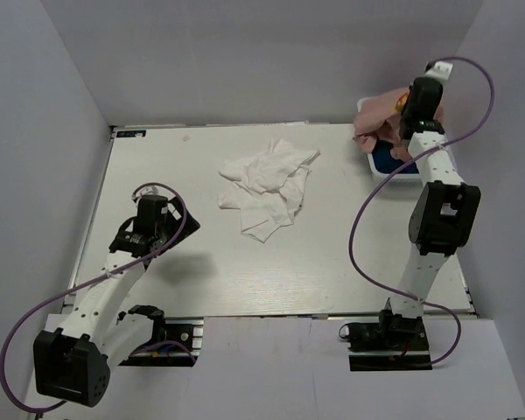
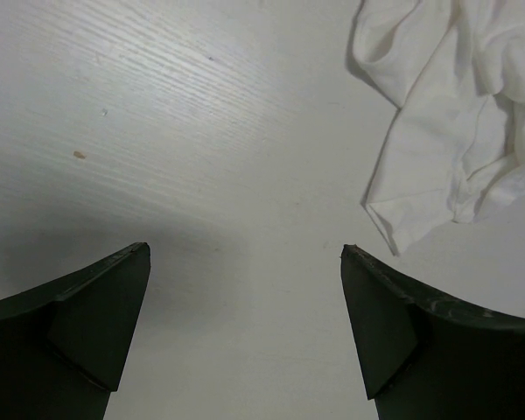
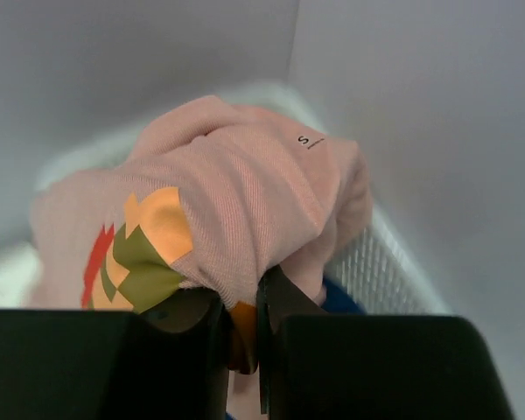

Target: Fold and stack the t-shirts

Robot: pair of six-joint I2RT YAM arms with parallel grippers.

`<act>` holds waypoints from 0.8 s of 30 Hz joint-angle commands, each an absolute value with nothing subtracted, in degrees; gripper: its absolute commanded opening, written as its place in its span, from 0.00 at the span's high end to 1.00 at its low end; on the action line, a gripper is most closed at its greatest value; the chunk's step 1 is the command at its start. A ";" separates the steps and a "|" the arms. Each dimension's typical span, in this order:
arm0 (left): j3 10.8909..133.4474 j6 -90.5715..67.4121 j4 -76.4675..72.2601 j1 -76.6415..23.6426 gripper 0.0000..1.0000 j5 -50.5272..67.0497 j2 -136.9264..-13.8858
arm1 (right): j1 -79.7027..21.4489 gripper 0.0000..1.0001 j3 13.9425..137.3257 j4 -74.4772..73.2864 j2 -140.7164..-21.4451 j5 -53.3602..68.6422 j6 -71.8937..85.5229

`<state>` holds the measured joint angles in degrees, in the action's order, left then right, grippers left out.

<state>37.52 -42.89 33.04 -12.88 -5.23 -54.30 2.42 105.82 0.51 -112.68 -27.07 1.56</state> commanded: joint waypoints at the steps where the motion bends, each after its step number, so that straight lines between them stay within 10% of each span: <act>1: 42.09 -41.75 31.99 -13.18 0.00 -3.69 -53.88 | 5.09 1.00 98.90 0.18 -114.95 -19.52 9.06; 3: 43.50 -40.70 31.30 -13.18 0.00 -2.21 -53.18 | 5.71 1.00 96.78 -1.65 -116.80 -18.02 9.40; 5: 45.69 -40.17 30.24 -13.18 0.00 -1.33 -53.17 | 5.98 0.78 97.47 -6.04 -117.42 -16.09 10.98; 6: 46.75 -39.38 30.23 -13.18 0.00 -0.71 -53.87 | 5.89 0.55 97.73 -7.28 -115.33 -15.65 10.99; 7: 47.89 -39.38 30.23 -13.18 0.00 -0.70 -54.49 | 5.80 0.10 97.39 -7.29 -113.75 -13.47 10.64; 16: 53.96 -34.20 25.05 -13.18 0.00 4.31 -66.69 | -2.16 0.10 83.02 -9.23 -88.71 7.98 5.72; 24: 65.81 -30.32 24.96 -13.71 0.00 5.00 -89.63 | -13.26 0.10 79.98 -9.40 -93.32 9.67 8.69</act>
